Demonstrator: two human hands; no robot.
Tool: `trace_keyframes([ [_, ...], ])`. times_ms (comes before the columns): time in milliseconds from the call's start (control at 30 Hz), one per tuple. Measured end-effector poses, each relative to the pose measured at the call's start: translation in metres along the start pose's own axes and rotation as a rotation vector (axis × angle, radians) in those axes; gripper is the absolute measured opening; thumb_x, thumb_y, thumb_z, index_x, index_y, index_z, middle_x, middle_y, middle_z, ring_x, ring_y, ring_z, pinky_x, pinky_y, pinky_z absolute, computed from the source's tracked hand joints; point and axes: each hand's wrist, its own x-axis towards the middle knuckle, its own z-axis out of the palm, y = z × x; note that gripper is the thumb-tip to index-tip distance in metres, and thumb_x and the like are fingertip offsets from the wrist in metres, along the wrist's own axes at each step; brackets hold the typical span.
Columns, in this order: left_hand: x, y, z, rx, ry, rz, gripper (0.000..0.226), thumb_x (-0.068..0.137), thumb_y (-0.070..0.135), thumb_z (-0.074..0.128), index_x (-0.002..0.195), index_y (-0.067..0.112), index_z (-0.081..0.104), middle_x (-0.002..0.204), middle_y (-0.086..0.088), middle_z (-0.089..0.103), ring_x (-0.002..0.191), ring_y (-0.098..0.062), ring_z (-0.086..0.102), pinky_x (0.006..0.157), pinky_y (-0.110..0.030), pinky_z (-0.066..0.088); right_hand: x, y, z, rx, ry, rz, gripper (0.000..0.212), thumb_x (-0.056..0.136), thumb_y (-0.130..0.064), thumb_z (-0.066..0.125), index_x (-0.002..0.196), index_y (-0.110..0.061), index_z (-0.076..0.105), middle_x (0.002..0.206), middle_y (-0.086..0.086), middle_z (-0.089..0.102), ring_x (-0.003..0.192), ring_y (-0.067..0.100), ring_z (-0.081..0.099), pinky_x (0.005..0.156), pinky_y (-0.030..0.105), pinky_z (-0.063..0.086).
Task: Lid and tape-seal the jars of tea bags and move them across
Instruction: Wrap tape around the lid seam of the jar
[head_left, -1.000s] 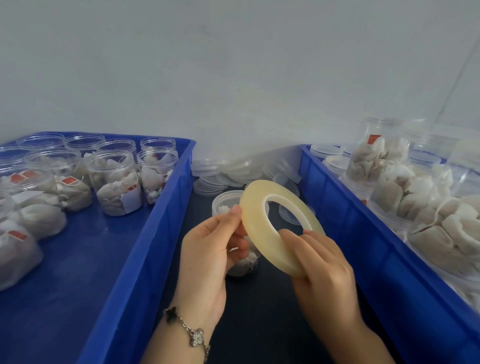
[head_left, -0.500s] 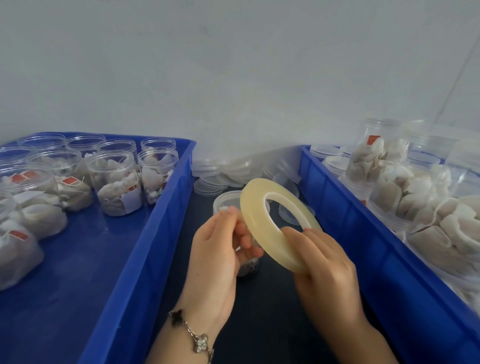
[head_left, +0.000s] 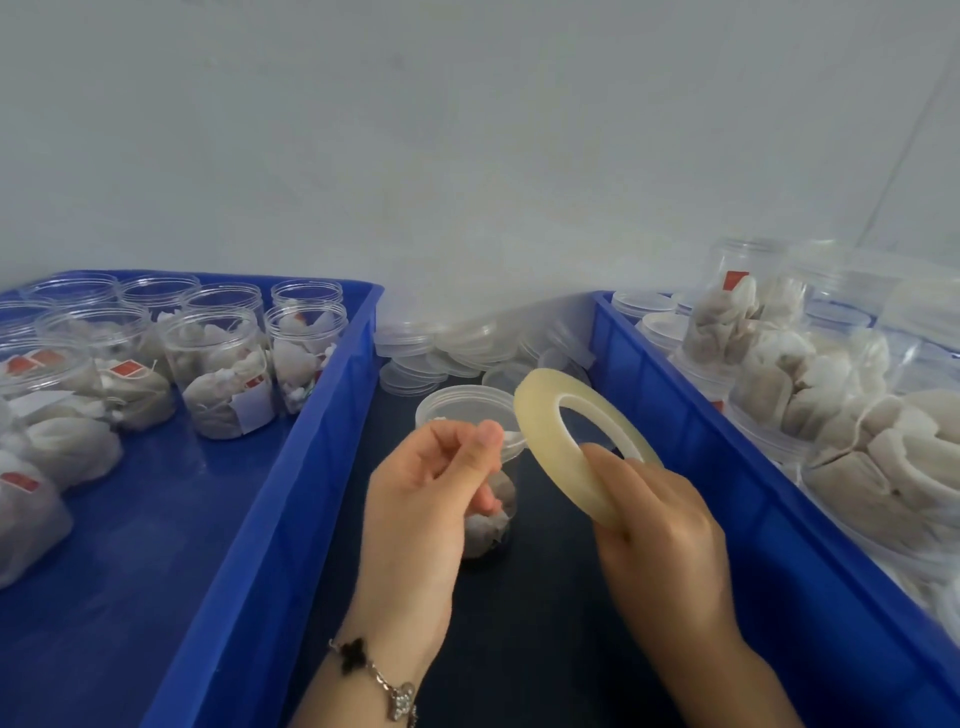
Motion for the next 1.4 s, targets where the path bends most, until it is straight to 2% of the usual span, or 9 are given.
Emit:
trace_keyframes([
  [100,0.000,-0.004,0.000,0.058,0.104,0.080,0.025,0.062,0.050,0.064,0.065,0.025,0.069,0.054,0.005,0.057,0.050,-0.005,0.050,0.064,-0.033,0.048,0.002,-0.001,0.000,-0.016,-0.027,-0.020,0.044,0.050,0.024,0.074,0.084,-0.003,0.071,0.060,0.005,0.057,0.051,0.025,0.053,0.045,0.037,0.049],
  [200,-0.005,-0.009,0.004,0.108,0.175,0.189,0.028,0.070,0.048,0.057,0.068,0.021,0.063,0.058,0.005,0.061,0.051,-0.002,0.054,0.054,-0.016,0.048,0.005,0.002,-0.001,-0.046,-0.055,0.041,0.038,0.053,0.022,0.074,0.078,-0.005,0.069,0.057,0.003,0.055,0.048,0.024,0.050,0.042,0.032,0.046],
  [333,-0.008,-0.013,0.006,0.291,0.244,0.366,0.023,0.083,0.047,0.048,0.081,0.026,0.056,0.080,0.015,0.070,0.075,-0.002,0.067,0.066,-0.016,0.051,0.007,0.006,-0.001,-0.116,-0.077,0.145,0.030,0.056,0.015,0.078,0.071,-0.009,0.068,0.051,0.001,0.054,0.040,0.022,0.047,0.039,0.028,0.042],
  [433,-0.005,-0.014,0.005,0.213,0.259,0.369,0.019,0.086,0.037,0.050,0.081,0.019,0.054,0.081,0.009,0.071,0.075,-0.008,0.071,0.067,-0.027,0.058,0.005,0.006,-0.002,-0.096,-0.101,0.255,0.041,0.057,0.003,0.082,0.092,-0.017,0.073,0.057,0.000,0.063,0.040,0.027,0.052,0.043,0.028,0.040],
  [667,0.003,-0.037,-0.005,0.571,0.489,0.423,0.024,0.080,0.056,0.036,0.076,0.034,0.043,0.068,0.015,0.058,0.068,0.005,0.059,0.056,-0.010,0.043,0.004,0.003,0.004,-0.063,-0.311,0.281,0.046,0.082,-0.018,0.068,0.122,-0.033,0.053,0.072,-0.012,0.062,0.055,0.012,0.052,0.045,0.023,0.032],
  [800,0.002,-0.052,-0.008,0.677,0.492,0.466,0.022,0.084,0.052,0.032,0.083,0.031,0.040,0.073,0.016,0.049,0.064,-0.001,0.049,0.054,-0.017,0.031,0.002,0.011,0.010,-0.073,-0.228,0.265,0.041,0.069,-0.004,0.079,0.106,-0.019,0.067,0.063,-0.004,0.064,0.048,0.018,0.057,0.040,0.029,0.043],
  [967,0.008,-0.058,-0.011,0.682,0.486,0.503,0.025,0.087,0.046,0.034,0.084,0.023,0.041,0.076,0.002,0.051,0.064,-0.018,0.048,0.055,-0.019,0.033,0.005,0.017,0.024,-0.132,-0.066,0.116,0.050,0.055,0.012,0.083,0.101,-0.006,0.070,0.077,0.009,0.070,0.062,0.031,0.066,0.040,0.041,0.053],
  [1300,0.013,-0.057,-0.009,0.724,0.478,0.516,0.018,0.091,0.031,0.044,0.081,0.016,0.046,0.081,0.002,0.046,0.071,-0.024,0.050,0.057,-0.033,0.037,0.002,0.020,0.029,-0.155,-0.021,0.071,0.052,0.053,0.012,0.084,0.102,-0.003,0.071,0.076,0.010,0.069,0.062,0.029,0.066,0.045,0.038,0.052],
  [1400,0.014,-0.058,-0.011,0.745,0.471,0.530,0.027,0.089,0.031,0.044,0.081,0.007,0.053,0.085,0.001,0.045,0.072,-0.019,0.047,0.058,-0.020,0.034,0.001,0.020,0.030,-0.152,-0.021,0.077,0.051,0.055,0.012,0.083,0.102,-0.002,0.071,0.078,0.012,0.070,0.064,0.030,0.067,0.047,0.038,0.053],
])
